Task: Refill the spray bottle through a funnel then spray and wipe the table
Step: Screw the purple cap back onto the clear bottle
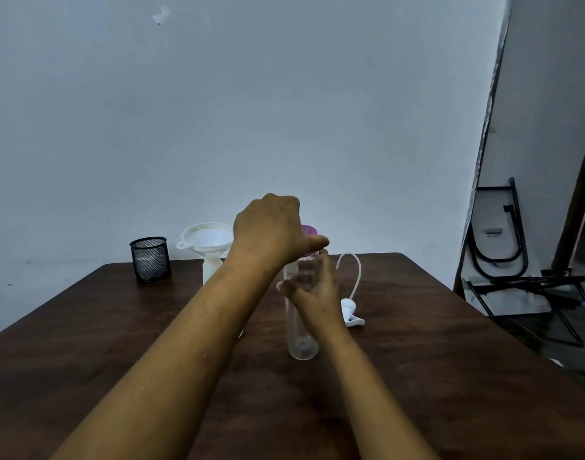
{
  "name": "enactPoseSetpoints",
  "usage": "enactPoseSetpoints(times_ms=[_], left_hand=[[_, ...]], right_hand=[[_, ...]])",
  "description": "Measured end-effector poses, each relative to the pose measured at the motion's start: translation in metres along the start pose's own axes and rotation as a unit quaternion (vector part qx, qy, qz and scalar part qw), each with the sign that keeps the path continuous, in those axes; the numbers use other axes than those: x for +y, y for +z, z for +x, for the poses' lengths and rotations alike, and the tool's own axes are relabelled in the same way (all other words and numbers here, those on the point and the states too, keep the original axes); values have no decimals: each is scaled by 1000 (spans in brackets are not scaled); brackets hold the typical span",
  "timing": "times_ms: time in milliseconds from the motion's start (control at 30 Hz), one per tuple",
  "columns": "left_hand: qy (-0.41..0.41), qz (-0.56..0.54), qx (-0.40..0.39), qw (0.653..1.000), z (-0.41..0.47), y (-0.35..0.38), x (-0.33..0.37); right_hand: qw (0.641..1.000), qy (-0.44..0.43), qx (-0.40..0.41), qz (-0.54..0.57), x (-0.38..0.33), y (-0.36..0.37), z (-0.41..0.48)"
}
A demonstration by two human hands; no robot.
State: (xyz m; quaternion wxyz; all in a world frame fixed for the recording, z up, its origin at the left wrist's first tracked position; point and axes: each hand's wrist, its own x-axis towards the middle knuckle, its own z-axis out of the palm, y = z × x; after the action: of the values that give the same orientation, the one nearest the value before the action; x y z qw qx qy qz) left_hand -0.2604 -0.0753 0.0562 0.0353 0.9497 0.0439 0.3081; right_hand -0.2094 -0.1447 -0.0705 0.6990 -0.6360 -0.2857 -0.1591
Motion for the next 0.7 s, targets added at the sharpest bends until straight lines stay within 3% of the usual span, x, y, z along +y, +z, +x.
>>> enactPoseSetpoints(times_ms=[133, 233, 367, 500, 700], left_hand=[[80, -36, -118, 989, 9, -15, -8], [90, -42, -178, 979, 13, -24, -13], [77, -65, -146, 984, 10, -15, -19], [60, -17, -75, 995, 2, 2, -16], [74, -167, -44, 982, 1, 15, -22]], right_hand=[[1000, -2, -10, -17, -2, -3, -1], [999, -3, -24, -43, -5, 0, -3], [999, -9, -8, -35, -5, -1, -3], [1000, -3, 4, -20, -2, -1, -5], [1000, 7, 8, -10, -1, -4, -3]])
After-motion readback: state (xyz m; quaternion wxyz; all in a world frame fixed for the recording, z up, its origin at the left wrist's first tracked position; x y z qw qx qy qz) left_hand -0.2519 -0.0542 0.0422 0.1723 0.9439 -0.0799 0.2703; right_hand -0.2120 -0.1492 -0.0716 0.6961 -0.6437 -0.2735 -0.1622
